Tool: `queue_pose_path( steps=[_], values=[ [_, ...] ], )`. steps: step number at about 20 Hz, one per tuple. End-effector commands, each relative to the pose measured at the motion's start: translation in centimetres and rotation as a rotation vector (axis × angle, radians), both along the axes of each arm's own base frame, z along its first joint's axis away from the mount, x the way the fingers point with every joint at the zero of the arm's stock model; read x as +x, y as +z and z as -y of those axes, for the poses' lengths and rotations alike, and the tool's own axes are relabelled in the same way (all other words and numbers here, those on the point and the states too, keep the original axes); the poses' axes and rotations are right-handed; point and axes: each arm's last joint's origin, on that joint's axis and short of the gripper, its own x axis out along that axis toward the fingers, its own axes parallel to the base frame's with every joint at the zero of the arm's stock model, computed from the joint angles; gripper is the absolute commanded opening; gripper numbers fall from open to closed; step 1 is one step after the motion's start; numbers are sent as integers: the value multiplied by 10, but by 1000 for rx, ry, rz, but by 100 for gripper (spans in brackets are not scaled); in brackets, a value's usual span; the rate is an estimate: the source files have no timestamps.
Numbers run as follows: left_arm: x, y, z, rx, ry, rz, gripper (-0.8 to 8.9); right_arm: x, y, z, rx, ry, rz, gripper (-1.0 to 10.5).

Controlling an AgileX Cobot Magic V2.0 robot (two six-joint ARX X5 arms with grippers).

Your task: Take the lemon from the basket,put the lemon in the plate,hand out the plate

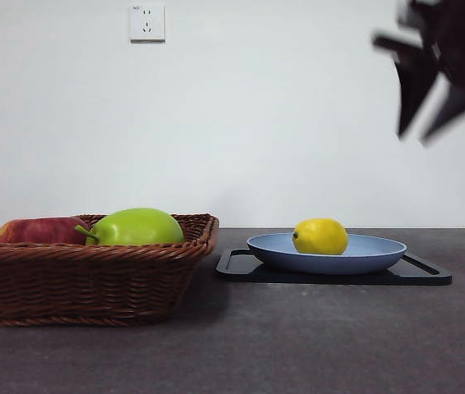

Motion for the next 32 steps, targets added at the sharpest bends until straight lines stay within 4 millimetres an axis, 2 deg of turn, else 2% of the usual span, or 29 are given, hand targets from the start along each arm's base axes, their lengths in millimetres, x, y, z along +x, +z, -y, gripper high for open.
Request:
queue_pose_path(
  steps=[1, 3, 6, 9, 11, 13, 15, 19, 21, 25, 32],
  values=[
    [8, 4, -4, 66, 93, 77, 34, -24, 31, -19, -16, 80, 121, 56],
    [15, 5, -12, 86, 143, 96, 6, -50, 50, -34, -51, 113, 212, 3],
    [23, 7, -32, 90, 197, 88, 6, -85, 72, -47, -119, 149, 345, 3],
    [22, 6, -50, 24, 196, 96, 6, -112, 79, -53, -127, 181, 453, 3],
    [15, 0, -65, -22, 211, 154, 6, -129, 74, -53, -104, 183, 546, 3],
    [2, -15, -82, -90, 224, 212, 6, -148, 59, -48, -75, 177, 645, 3],
    [-13, -35, -96, -133, 238, 257, 6, -163, 39, -40, -42, 178, 718, 3],
    [-42, -83, -115, -230, 270, 298, 6, -186, -12, -17, 0, 44, 866, 3],
    [-55, -96, -123, -301, 287, 322, 6, -195, -32, -8, 49, 20, 905, 3],
    [-63, -96, -128, -328, 293, 340, 8, -199, -39, -4, 50, 15, 891, 3],
    [-60, -96, -126, -333, 292, 345, 8, -199, -39, -4, 52, 18, 891, 3]
  ],
)
